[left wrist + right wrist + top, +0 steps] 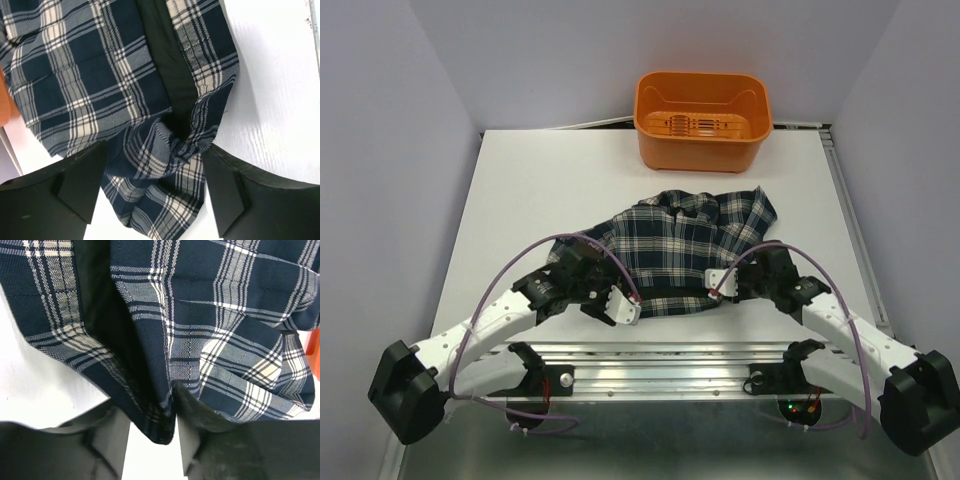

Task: Fold and stack the skirts
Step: Flatten the skirt out

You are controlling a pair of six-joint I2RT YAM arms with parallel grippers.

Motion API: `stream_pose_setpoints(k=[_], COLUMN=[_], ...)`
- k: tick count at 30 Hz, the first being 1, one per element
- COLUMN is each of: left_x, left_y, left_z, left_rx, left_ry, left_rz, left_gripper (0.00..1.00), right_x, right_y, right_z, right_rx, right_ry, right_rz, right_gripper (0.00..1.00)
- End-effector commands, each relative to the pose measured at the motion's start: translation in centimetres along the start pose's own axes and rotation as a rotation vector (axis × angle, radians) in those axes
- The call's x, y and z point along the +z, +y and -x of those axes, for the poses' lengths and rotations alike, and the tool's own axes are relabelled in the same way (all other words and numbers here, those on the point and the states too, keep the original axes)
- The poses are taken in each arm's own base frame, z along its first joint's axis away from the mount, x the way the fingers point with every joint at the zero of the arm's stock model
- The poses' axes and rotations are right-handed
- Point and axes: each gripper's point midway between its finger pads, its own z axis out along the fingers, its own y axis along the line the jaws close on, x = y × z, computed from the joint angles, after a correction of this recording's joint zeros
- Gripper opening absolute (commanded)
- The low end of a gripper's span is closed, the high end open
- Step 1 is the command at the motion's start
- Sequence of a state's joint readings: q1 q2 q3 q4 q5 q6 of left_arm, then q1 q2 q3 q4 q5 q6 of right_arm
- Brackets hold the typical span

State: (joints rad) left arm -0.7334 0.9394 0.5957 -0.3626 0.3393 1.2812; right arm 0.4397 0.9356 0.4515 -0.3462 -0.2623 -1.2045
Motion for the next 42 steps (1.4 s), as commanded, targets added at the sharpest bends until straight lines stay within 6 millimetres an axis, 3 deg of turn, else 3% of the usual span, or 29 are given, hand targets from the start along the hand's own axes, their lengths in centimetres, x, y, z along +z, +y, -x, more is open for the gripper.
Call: stream_pose_setpoints(k=[1, 2, 3, 5, 6, 8, 10, 13, 15, 16, 17, 18, 20, 21, 22, 23, 24, 27, 28, 30, 34, 38, 40, 41, 42], left_x=[1.3, 1.5, 1.6, 1.6, 1.1, 0.2, -2.4, -7.4, -12.6, -14.2, -16.7, -18.8, -20.6, -22.3, -22.9, -23.6, -24.9, -27.2, -29.0, -29.9, -32.6, -34.7, -35.6, -35.1, -35.2], left_y=[0.5, 0.8, 1.9, 2.6, 3.1, 4.1, 6.7, 12.2, 17.2, 18.7, 20.0, 22.0, 23.5, 24.9, 25.5, 26.0, 26.8, 27.4, 27.5, 26.7, 22.9, 19.6, 18.2, 17.6, 17.3], left_z=[0.2, 0.2, 0.0, -0.4, -0.8, -1.1, -1.4, -1.8, -2.3, -2.3, -3.5, -3.0, -2.6, -1.8, -1.3, -0.8, 0.1, 1.5, 2.6, 3.7, 6.3, 8.6, 9.8, 10.1, 10.3], left_rx=[0.003, -0.036, -0.055, -0.104, -0.154, -0.223, -0.333, -0.474, -0.535, -0.564, -0.64, -0.658, -0.705, -0.706, -0.719, -0.712, -0.711, -0.719, -0.702, -0.684, -0.651, -0.602, -0.595, -0.602, -0.602], left_ry=[-0.004, 0.002, 0.02, 0.047, 0.069, 0.071, 0.052, 0.035, 0.044, 0.042, 0.083, 0.065, 0.043, 0.011, -0.02, -0.037, -0.075, -0.127, -0.167, -0.192, -0.27, -0.345, -0.381, -0.379, -0.381], left_rz=[0.008, 0.021, 0.061, 0.084, 0.093, 0.124, 0.23, 0.493, 0.758, 0.846, 0.977, 1.056, 1.121, 1.173, 1.193, 1.207, 1.233, 1.274, 1.295, 1.272, 1.224, 1.183, 1.146, 1.099, 1.09], left_gripper=[0.8, 0.57, 0.46, 0.29, 0.13, 0.01, 0.0, 0.0, 0.0, 0.0, 0.0, 0.0, 0.0, 0.0, 0.0, 0.0, 0.0, 0.0, 0.0, 0.0, 0.0, 0.0, 0.0, 0.0, 0.0], right_x=[-0.5, -0.5, -0.7, -1.0, -1.1, -1.8, -2.7, -4.7, -6.4, -7.9, -9.8, -10.8, -11.9, -14.1, -13.9, -15.3, -17.2, -19.1, -21.2, -22.9, -27.2, -29.6, -30.4, -31.4, -31.5], right_y=[-3.3, -3.3, -3.6, -4.1, -4.4, -5.6, -6.8, -9.4, -12.9, -14.6, -18.0, -19.7, -22.5, -25.4, -25.8, -26.8, -29.3, -30.6, -31.0, -30.7, -27.8, -23.8, -21.5, -21.3, -21.0], right_z=[1.9, 1.9, 2.0, 1.6, 1.4, 0.7, 0.3, -0.1, -0.2, -0.3, -0.8, -1.0, -1.3, 0.2, 0.3, 1.2, 2.4, 3.2, 4.3, 5.2, 6.5, 7.2, 8.5, 10.3, 10.6], right_rx=[-0.018, -0.008, -0.001, 0.043, 0.065, 0.139, 0.215, 0.298, 0.344, 0.374, 0.446, 0.482, 0.545, 0.538, 0.563, 0.571, 0.575, 0.616, 0.622, 0.624, 0.635, 0.664, 0.667, 0.652, 0.658], right_ry=[-0.056, -0.054, -0.053, -0.025, -0.009, 0.044, 0.072, 0.096, 0.138, 0.146, 0.168, 0.171, 0.176, 0.139, 0.148, 0.125, 0.099, 0.123, 0.111, 0.105, 0.093, 0.085, 0.048, -0.025, -0.036], right_rz=[-0.083, -0.081, -0.086, -0.107, -0.12, -0.174, -0.232, -0.345, -0.447, -0.512, -0.599, -0.643, -0.695, -0.76, -0.743, -0.769, -0.816, -0.809, -0.814, -0.8, -0.79, -0.74, -0.654, -0.628, -0.613], right_gripper=[0.38, 0.34, 0.25, 0.13, 0.01, 0.01, 0.01, 0.01, 0.01, 0.01, 0.01, 0.01, 0.01, 0.01, 0.01, 0.01, 0.01, 0.01, 0.01, 0.01, 0.01, 0.01, 0.01, 0.01, 0.01])
